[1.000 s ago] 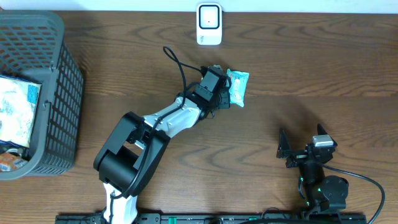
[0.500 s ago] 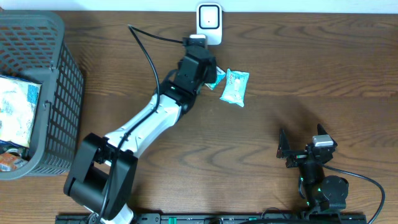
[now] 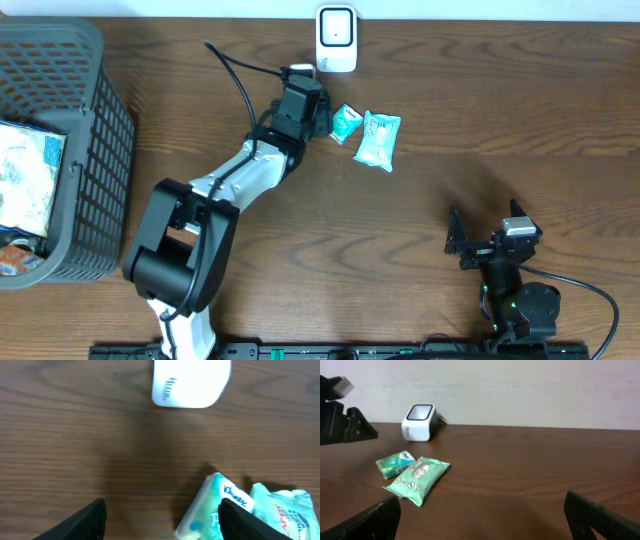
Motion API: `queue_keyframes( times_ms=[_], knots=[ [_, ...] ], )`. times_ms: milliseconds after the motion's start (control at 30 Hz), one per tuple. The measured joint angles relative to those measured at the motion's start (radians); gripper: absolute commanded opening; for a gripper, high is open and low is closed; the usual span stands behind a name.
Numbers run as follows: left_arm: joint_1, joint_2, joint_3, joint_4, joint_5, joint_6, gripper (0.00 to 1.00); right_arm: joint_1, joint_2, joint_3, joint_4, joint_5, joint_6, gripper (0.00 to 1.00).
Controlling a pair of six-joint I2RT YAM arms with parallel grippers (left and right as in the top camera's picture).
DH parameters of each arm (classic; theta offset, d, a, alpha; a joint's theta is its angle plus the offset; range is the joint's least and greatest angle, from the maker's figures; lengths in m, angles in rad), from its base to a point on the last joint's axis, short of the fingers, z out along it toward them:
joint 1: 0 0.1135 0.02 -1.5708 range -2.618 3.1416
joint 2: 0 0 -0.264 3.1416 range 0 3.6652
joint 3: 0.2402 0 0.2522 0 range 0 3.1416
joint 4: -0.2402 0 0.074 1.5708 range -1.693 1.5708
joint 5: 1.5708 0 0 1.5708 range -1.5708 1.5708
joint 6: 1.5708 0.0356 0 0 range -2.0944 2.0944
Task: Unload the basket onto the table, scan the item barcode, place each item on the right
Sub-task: 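Lower the tissue pack onto the table left of the wipes and release, then push the tissue pack with the left gripper toward the wipes pack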
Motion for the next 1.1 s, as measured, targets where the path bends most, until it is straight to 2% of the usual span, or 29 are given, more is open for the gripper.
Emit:
queue_keyframes(
  times_ms=[400,800,967,1100],
  knots=[
    [-0.001,0.103,0.0,0.01,0.055,0.0,0.71,0.0,0.0,0.0,0.0,0.0,0.0,0.99],
    [-0.002,0.128,0.0,0.016,0.197,-0.001,0.71,0.0,0.0,0.0,0.0,0.0,0.0,0.99],
    [-0.008,0.128,0.0,0.016,0.272,0.0,0.63,0.0,0.0,0.0,0.0,0.0,0.0,0.99],
    [-0.011,0.128,0.0,0.016,0.303,0.0,0.5,0.0,0.0,0.0,0.0,0.0,0.0,0.99]
  ],
)
